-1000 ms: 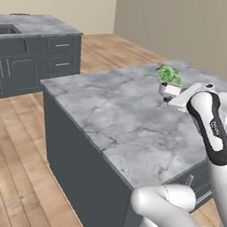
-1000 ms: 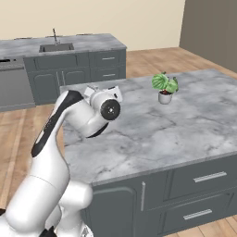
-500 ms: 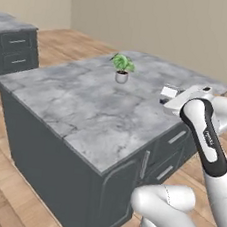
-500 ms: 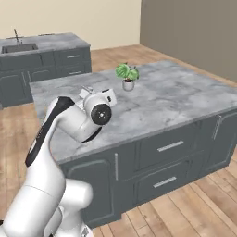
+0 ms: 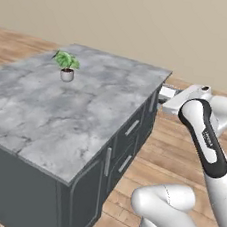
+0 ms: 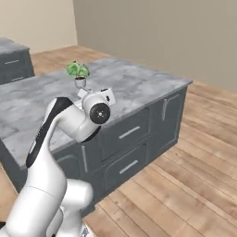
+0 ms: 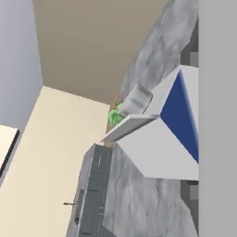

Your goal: Pick the water bottle, milk, bottled water from the counter and place them in the open cabinet.

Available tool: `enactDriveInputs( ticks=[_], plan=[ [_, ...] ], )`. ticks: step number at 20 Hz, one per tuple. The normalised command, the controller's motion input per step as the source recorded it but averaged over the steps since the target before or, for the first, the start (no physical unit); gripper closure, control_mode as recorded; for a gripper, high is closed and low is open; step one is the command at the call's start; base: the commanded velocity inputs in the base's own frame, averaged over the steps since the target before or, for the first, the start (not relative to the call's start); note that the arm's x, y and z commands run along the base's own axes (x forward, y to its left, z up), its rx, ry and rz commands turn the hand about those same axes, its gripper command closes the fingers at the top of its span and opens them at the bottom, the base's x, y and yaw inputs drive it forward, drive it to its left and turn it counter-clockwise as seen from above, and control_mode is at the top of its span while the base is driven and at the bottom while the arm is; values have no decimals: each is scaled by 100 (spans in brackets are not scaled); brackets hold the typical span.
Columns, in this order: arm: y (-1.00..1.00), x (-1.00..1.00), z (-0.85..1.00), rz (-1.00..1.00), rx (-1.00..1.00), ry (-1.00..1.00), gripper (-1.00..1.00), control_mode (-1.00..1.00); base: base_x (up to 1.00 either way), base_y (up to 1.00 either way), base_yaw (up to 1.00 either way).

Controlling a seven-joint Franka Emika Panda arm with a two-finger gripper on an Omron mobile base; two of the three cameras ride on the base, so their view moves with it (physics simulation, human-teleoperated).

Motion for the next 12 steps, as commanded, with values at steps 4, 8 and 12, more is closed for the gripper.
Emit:
enactDriveInputs(
  ticks=[4, 8, 12],
  plan=[
    [0, 0, 0, 0, 0, 0, 100, 100, -16, 0, -51],
    [0, 0, 0, 0, 0, 0, 100, 100, -8, -7, -51],
    [0, 0, 0, 0, 0, 0, 100, 100, -2, -6, -52]
  ],
)
